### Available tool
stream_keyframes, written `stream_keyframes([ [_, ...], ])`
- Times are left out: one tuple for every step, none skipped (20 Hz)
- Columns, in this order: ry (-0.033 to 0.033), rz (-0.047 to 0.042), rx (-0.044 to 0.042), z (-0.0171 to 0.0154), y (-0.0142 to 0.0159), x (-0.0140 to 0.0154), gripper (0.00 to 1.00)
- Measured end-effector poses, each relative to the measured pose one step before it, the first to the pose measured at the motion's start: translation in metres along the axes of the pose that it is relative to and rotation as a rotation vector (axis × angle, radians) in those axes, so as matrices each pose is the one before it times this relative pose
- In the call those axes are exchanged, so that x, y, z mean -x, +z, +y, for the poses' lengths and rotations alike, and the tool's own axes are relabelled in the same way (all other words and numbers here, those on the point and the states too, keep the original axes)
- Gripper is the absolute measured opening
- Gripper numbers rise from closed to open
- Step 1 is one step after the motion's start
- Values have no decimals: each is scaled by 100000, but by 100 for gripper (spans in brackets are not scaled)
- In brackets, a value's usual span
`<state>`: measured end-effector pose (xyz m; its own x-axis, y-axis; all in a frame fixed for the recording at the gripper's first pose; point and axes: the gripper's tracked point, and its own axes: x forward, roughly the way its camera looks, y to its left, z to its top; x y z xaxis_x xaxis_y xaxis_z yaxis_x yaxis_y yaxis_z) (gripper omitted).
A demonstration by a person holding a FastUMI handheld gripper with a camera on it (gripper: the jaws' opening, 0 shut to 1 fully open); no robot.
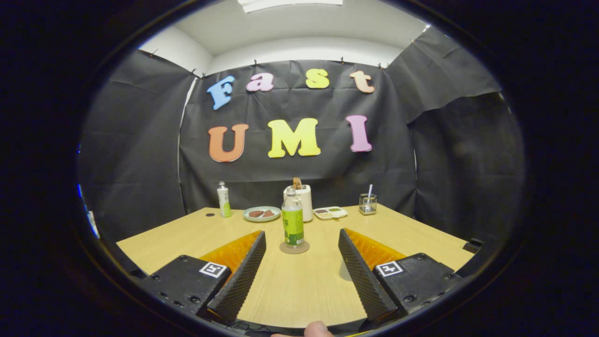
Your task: Take the bottle from table, then pour the juice into the cup, finally place the bottle on the coaster
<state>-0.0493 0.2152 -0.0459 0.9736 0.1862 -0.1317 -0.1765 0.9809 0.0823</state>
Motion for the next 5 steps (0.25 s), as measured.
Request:
stream_keyframes([
  [185, -13, 13, 116, 100, 61, 100],
  [92, -135, 29, 75, 102, -30, 100],
  [97, -125, 29, 183, 29, -24, 100],
  [-7, 139, 321, 59, 14, 81, 100],
  [212, -173, 289, 140, 23, -19, 100],
])
